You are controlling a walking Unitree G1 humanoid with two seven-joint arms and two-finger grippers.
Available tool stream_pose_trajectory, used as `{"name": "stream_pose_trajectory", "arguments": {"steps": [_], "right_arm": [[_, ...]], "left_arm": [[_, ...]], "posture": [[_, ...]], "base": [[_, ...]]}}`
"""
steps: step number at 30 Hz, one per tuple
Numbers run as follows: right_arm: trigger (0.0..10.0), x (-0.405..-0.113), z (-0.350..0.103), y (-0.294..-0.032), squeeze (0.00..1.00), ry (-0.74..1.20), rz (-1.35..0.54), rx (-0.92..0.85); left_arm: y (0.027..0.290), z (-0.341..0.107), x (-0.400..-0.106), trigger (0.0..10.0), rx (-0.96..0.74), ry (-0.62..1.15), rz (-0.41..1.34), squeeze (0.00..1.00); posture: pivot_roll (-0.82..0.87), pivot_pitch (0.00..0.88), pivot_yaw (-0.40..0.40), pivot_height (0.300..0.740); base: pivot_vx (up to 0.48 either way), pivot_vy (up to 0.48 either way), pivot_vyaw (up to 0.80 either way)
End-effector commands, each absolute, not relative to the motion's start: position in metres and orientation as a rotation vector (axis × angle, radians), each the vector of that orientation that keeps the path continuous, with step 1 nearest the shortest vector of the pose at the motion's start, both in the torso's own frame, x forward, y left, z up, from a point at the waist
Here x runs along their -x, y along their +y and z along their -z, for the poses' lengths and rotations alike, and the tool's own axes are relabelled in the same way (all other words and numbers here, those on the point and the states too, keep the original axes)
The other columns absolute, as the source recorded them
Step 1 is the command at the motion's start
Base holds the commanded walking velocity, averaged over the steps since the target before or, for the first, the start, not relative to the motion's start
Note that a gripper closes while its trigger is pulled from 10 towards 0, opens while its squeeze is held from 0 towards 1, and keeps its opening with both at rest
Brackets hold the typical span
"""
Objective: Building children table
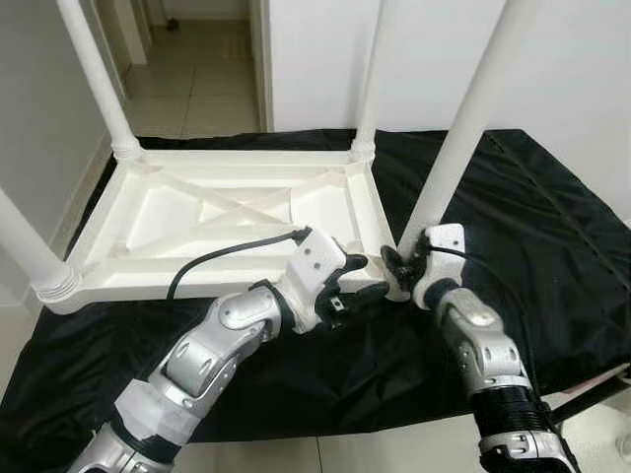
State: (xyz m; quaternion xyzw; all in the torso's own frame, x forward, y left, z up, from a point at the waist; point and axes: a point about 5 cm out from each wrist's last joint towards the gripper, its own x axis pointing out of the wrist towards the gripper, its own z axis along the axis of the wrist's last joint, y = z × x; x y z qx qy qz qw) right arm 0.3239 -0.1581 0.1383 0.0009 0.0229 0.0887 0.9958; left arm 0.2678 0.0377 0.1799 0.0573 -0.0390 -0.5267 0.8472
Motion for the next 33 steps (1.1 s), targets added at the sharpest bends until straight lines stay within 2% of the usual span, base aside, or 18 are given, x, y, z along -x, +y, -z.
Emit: {"name": "stream_pose_trajectory", "arguments": {"steps": [1,2,5,7,11,19,20,21,33], "right_arm": [[10.0,-0.32,-0.137,-0.159,0.0,0.055,-0.067,-0.039],[10.0,-0.32,-0.137,-0.159,0.0,0.055,-0.067,-0.039],[10.0,-0.305,-0.131,-0.154,0.0,0.045,0.253,-0.129],[10.0,-0.3,-0.131,-0.148,0.0,0.031,0.299,-0.156],[10.0,-0.298,-0.134,-0.136,0.0,0.015,0.266,-0.181],[10.0,-0.293,-0.139,-0.137,0.0,0.033,0.292,-0.165],[10.0,-0.293,-0.14,-0.137,0.39,0.03,0.291,-0.165],[10.0,-0.292,-0.141,-0.137,0.98,0.023,0.291,-0.161],[10.0,-0.289,-0.144,-0.156,1.0,-0.024,0.19,-0.124]], "left_arm": [[0.038,-0.178,-0.263,10.0,-0.14,-0.07,1.186,0.0],[0.038,-0.178,-0.263,10.0,-0.14,-0.07,1.186,0.0],[0.039,-0.178,-0.265,10.0,-0.135,-0.068,1.176,0.0],[0.04,-0.178,-0.265,10.0,-0.134,-0.068,1.173,0.0],[0.039,-0.178,-0.265,10.0,-0.129,-0.068,1.173,0.0],[0.04,-0.179,-0.266,10.0,-0.134,-0.07,1.174,0.0],[0.04,-0.179,-0.266,10.0,-0.135,-0.07,1.172,0.0],[0.04,-0.179,-0.266,10.0,-0.135,-0.071,1.172,0.0],[0.038,-0.178,-0.267,10.0,-0.14,-0.075,1.173,0.0]], "posture": [[-0.06,0.017,-0.008,0.74],[-0.06,0.017,-0.008,0.74],[-0.07,0.02,-0.007,0.74],[-0.07,0.022,-0.004,0.74],[-0.07,0.024,-0.006,0.74],[-0.07,0.019,-0.007,0.74],[-0.07,0.013,-0.009,0.74],[-0.07,0.013,-0.009,0.74],[-0.08,0.0,-0.019,0.74]], "base": [[0.0,0.0,0.0],[0.0,0.0,0.0],[0.0,0.0,0.0],[0.0,0.0,0.0],[0.0,0.0,0.0],[0.0,0.0,0.0],[0.0,0.0,0.0],[0.0,0.0,0.0],[0.0,0.0,0.0]]}}
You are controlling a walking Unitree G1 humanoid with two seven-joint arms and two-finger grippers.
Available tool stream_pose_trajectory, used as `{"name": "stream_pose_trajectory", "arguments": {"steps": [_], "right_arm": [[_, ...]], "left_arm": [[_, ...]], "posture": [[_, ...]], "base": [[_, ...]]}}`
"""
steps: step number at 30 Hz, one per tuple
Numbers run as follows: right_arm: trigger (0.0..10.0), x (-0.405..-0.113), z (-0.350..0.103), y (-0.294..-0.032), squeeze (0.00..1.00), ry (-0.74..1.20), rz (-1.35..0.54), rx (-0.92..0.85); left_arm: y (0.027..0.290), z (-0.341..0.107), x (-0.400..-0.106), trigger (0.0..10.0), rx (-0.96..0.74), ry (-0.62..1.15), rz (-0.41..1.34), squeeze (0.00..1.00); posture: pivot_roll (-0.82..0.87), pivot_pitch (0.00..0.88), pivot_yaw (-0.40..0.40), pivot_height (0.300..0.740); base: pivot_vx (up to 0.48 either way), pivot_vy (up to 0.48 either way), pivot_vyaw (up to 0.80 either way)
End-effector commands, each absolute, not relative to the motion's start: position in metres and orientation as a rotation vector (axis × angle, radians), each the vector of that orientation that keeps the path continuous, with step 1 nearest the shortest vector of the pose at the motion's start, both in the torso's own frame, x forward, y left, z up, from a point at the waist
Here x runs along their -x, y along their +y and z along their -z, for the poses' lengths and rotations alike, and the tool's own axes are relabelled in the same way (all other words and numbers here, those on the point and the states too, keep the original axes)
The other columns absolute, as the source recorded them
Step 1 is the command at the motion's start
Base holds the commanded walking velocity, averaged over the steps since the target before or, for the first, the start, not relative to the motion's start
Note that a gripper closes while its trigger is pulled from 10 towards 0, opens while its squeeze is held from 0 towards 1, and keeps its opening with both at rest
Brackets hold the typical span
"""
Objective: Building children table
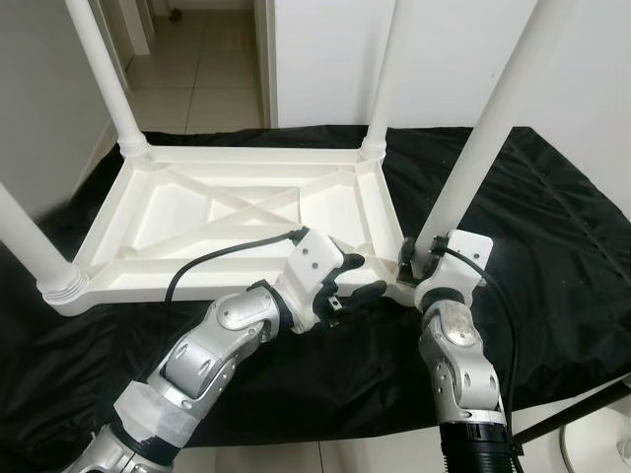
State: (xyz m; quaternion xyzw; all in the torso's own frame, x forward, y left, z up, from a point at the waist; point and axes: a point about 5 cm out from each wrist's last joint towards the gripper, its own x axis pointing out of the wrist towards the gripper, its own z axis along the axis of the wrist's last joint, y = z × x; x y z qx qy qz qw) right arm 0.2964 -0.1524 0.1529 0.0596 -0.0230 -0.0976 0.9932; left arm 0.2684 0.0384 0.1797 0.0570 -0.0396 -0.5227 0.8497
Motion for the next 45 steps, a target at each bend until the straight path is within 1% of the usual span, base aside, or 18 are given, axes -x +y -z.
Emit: {"name": "stream_pose_trajectory", "arguments": {"steps": [1,2,4,5,9,10,13,16,18,20,21,23,27,31,32,35,36,45], "right_arm": [[10.0,-0.289,-0.143,-0.158,1.0,-0.018,0.168,-0.127],[10.0,-0.289,-0.141,-0.16,0.38,-0.019,0.096,-0.117],[10.0,-0.289,-0.141,-0.16,0.38,-0.019,0.096,-0.117],[10.0,-0.289,-0.14,-0.165,0.0,-0.026,-0.007,-0.077],[10.0,-0.289,-0.139,-0.169,0.0,-0.033,-0.05,-0.053],[10.0,-0.292,-0.141,-0.175,0.0,-0.045,-0.107,-0.034],[10.0,-0.295,-0.142,-0.179,0.0,-0.052,-0.146,-0.022],[10.0,-0.304,-0.145,-0.187,0.0,-0.059,-0.256,0.002],[10.0,-0.304,-0.145,-0.187,0.0,-0.059,-0.256,0.002],[10.0,-0.306,-0.146,-0.188,0.0,-0.059,-0.29,0.008],[10.0,-0.311,-0.145,-0.186,0.0,-0.048,-0.353,0.028],[10.0,-0.311,-0.145,-0.186,0.0,-0.048,-0.353,0.028],[10.0,-0.322,-0.144,-0.183,0.0,-0.012,-0.498,0.088],[10.0,-0.33,-0.142,-0.183,0.0,0.013,-0.573,0.123],[0.8,-0.331,-0.139,-0.184,0.0,0.032,-0.583,0.139],[0.8,-0.332,-0.137,-0.184,0.0,0.044,-0.592,0.149],[0.0,-0.332,-0.136,-0.185,0.0,0.053,-0.602,0.152],[0.0,-0.331,-0.129,-0.187,0.0,0.068,-0.637,0.139]], "left_arm": [[0.038,-0.178,-0.267,10.0,-0.141,-0.076,1.173,0.0],[0.038,-0.178,-0.267,10.0,-0.141,-0.077,1.174,0.0],[0.038,-0.178,-0.267,10.0,-0.141,-0.077,1.174,0.0],[0.038,-0.178,-0.267,10.0,-0.143,-0.078,1.174,0.0],[0.037,-0.178,-0.267,10.0,-0.144,-0.078,1.176,0.0],[0.037,-0.178,-0.267,10.0,-0.145,-0.08,1.18,0.0],[0.036,-0.178,-0.267,10.0,-0.145,-0.081,1.182,0.0],[0.035,-0.179,-0.267,10.0,-0.147,-0.084,1.186,0.0],[0.035,-0.179,-0.267,10.0,-0.147,-0.084,1.186,0.0],[0.035,-0.179,-0.267,10.0,-0.147,-0.085,1.187,0.0],[0.034,-0.18,-0.267,10.0,-0.149,-0.086,1.188,0.0],[0.034,-0.18,-0.267,10.0,-0.149,-0.086,1.188,0.0],[0.035,-0.181,-0.267,10.0,-0.155,-0.092,1.186,0.0],[0.036,-0.182,-0.268,10.0,-0.158,-0.096,1.179,0.0],[0.036,-0.182,-0.268,10.0,-0.158,-0.097,1.177,0.0],[0.036,-0.182,-0.268,10.0,-0.158,-0.098,1.175,0.0],[0.036,-0.182,-0.268,10.0,-0.158,-0.099,1.173,0.0],[0.037,-0.181,-0.266,10.0,-0.155,-0.094,1.17,0.0]], "posture": [[-0.08,0.0,-0.019,0.74],[-0.08,0.0,-0.018,0.74],[-0.08,0.0,-0.018,0.74],[-0.08,0.0,-0.017,0.74],[-0.08,0.0,-0.015,0.74],[-0.08,0.0,-0.014,0.74],[-0.08,0.0,-0.014,0.74],[-0.08,0.0,-0.011,0.74],[-0.08,0.0,-0.011,0.74],[-0.08,0.0,-0.011,0.74],[-0.07,0.0,-0.011,0.74],[-0.07,0.0,-0.011,0.74],[-0.06,0.0,-0.015,0.74],[-0.05,0.0,-0.019,0.74],[-0.05,0.0,-0.022,0.74],[-0.05,0.0,-0.022,0.74],[-0.04,0.0,-0.024,0.74],[-0.04,0.0,-0.026,0.74]], "base": [[0.0,0.0,0.0],[0.0,0.0,0.0],[0.0,0.0,0.0],[0.0,0.0,0.0],[0.0,0.0,0.0],[0.0,0.0,0.0],[0.0,0.0,0.0],[0.0,0.0,0.0],[0.0,0.0,0.0],[0.0,0.0,0.0],[0.0,0.0,0.0],[0.0,0.0,0.0],[0.0,0.0,0.0],[0.0,0.0,0.0],[0.0,0.0,0.0],[0.0,0.0,0.0],[0.0,0.0,0.0],[0.0,0.0,0.0]]}}
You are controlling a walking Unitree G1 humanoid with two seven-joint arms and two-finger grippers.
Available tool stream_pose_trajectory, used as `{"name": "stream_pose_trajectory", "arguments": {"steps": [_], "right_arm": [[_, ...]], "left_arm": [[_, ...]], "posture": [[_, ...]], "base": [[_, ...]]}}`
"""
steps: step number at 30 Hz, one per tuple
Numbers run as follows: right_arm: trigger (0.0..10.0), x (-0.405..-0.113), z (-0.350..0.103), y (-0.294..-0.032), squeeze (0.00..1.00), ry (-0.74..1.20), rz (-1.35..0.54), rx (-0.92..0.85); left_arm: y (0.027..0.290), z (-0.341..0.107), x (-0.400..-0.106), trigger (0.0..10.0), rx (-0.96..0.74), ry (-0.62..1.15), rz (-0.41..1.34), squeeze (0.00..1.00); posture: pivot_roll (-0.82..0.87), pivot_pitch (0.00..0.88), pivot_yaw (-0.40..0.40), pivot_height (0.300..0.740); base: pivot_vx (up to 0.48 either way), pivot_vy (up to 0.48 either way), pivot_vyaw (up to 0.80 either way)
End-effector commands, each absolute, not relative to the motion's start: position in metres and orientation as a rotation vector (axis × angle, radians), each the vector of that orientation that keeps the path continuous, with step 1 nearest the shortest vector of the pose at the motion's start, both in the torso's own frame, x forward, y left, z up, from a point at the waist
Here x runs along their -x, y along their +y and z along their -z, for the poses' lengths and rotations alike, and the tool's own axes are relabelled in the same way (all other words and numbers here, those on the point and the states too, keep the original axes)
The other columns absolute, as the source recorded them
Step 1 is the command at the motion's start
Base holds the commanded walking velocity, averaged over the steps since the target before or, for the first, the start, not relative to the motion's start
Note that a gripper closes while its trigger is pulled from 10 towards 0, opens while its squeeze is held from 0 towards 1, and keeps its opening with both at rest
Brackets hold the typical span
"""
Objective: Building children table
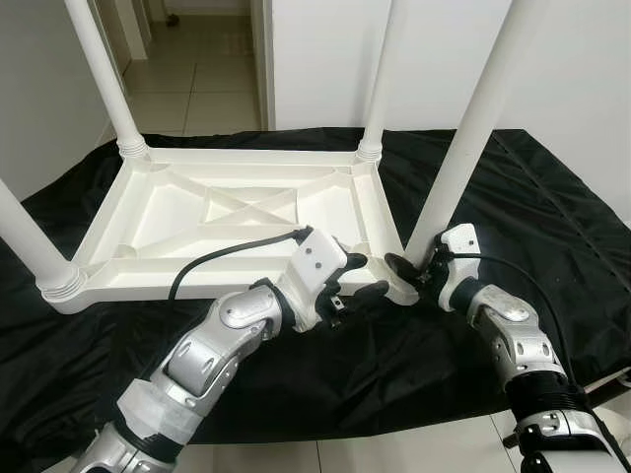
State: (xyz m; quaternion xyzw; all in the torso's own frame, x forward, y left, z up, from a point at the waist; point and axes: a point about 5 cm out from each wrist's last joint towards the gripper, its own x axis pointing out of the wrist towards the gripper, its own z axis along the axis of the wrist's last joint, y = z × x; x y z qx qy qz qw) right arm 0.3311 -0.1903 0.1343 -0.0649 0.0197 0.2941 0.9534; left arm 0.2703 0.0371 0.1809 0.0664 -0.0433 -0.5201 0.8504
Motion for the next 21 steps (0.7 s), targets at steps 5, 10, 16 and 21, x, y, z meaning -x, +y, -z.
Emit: {"name": "stream_pose_trajectory", "arguments": {"steps": [5,10,16,21], "right_arm": [[10.0,-0.3298,-0.126,-0.187,0.0,0.07,-0.641,0.136],[10.0,-0.3284,-0.1266,-0.1868,0.0,0.057,-0.6,0.142],[10.0,-0.328,-0.1258,-0.1878,0.0,0.068,-0.528,0.15],[10.0,-0.3238,-0.1268,-0.1844,0.0,0.068,-0.461,0.147]], "left_arm": [[0.0361,-0.1809,-0.2665,10.0,-0.158,-0.093,1.175,0.0],[0.0359,-0.1808,-0.2665,10.0,-0.159,-0.092,1.178,0.0],[0.036,-0.1804,-0.2662,10.0,-0.159,-0.089,1.18,0.0],[0.0354,-0.1788,-0.2663,10.0,-0.159,-0.084,1.181,0.0]], "posture": [[-0.05,0.0,-0.02,0.74],[-0.06,0.0,-0.016,0.74],[-0.06,0.0,-0.012,0.74],[-0.08,0.0,-0.011,0.74]], "base": [[0.0,0.0,0.0],[0.0,0.0,0.0],[0.0,0.0,0.0],[0.0,0.0,0.0]]}}
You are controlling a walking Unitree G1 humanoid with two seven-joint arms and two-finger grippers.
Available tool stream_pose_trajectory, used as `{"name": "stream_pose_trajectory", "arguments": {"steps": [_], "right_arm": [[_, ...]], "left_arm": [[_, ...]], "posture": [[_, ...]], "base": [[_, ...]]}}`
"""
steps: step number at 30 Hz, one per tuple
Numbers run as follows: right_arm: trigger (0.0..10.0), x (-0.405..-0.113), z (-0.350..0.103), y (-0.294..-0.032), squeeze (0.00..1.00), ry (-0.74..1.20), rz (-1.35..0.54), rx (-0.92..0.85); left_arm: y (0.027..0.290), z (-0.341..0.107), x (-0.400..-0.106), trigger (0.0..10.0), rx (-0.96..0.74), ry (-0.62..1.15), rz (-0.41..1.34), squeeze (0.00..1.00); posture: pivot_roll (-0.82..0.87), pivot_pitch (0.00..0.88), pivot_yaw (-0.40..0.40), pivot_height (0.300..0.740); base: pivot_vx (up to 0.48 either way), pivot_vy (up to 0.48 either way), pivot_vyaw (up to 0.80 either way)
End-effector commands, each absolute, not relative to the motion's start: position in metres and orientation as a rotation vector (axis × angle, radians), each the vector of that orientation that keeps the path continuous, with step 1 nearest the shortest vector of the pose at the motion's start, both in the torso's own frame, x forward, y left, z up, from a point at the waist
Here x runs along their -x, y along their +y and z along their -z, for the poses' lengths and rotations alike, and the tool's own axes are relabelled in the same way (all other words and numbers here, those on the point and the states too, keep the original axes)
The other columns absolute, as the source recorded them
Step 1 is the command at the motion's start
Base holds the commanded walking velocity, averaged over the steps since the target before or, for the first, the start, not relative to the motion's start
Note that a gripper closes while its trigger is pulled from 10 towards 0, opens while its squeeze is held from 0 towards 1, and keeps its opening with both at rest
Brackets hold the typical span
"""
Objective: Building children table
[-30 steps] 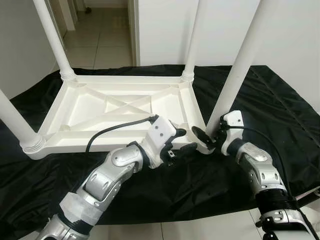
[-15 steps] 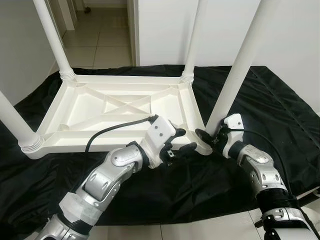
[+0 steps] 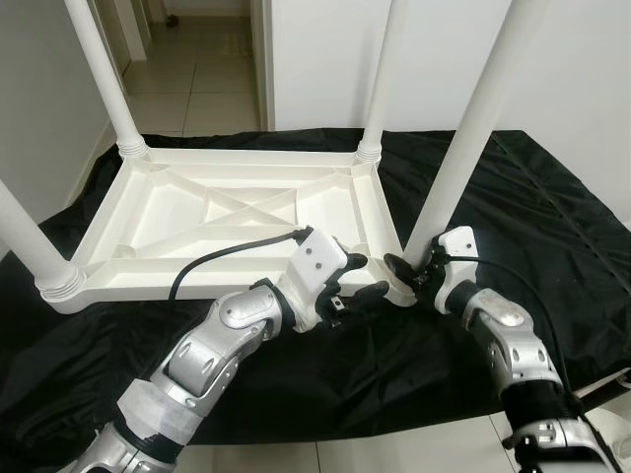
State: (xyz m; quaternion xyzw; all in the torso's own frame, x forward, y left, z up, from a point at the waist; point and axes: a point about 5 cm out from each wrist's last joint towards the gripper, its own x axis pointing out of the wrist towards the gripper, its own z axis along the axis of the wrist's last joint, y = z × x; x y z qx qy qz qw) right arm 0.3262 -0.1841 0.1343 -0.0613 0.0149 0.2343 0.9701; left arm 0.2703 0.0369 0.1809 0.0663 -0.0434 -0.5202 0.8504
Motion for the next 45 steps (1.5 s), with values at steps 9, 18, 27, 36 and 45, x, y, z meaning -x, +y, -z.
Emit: {"name": "stream_pose_trajectory", "arguments": {"steps": [9,18,27,36,45], "right_arm": [[10.0,-0.314,-0.13,-0.17,0.0,0.033,-0.168,0.017],[10.0,-0.305,-0.123,-0.141,0.0,0.04,0.165,-0.122],[10.0,-0.305,-0.133,-0.139,0.0,0.022,0.137,-0.117],[10.0,-0.305,-0.136,-0.137,0.0,0.02,0.181,-0.108],[10.0,-0.302,-0.139,-0.137,1.0,-0.004,0.145,-0.107]], "left_arm": [[0.035,-0.178,-0.266,10.0,-0.153,-0.075,1.18,0.0],[0.036,-0.178,-0.269,10.0,-0.146,-0.076,1.165,0.0],[0.037,-0.179,-0.27,10.0,-0.146,-0.078,1.156,0.0],[0.039,-0.181,-0.272,10.0,-0.148,-0.082,1.148,0.0],[0.041,-0.183,-0.273,10.0,-0.138,-0.085,1.138,0.0]], "posture": [[-0.09,0.009,-0.009,0.74],[-0.08,0.014,-0.013,0.74],[-0.08,0.01,-0.014,0.74],[-0.07,0.013,-0.016,0.74],[-0.07,0.016,-0.018,0.74]], "base": [[0.0,0.0,0.0],[0.0,0.0,0.0],[0.0,0.0,0.0],[0.0,0.0,0.0],[0.0,0.0,0.0]]}}
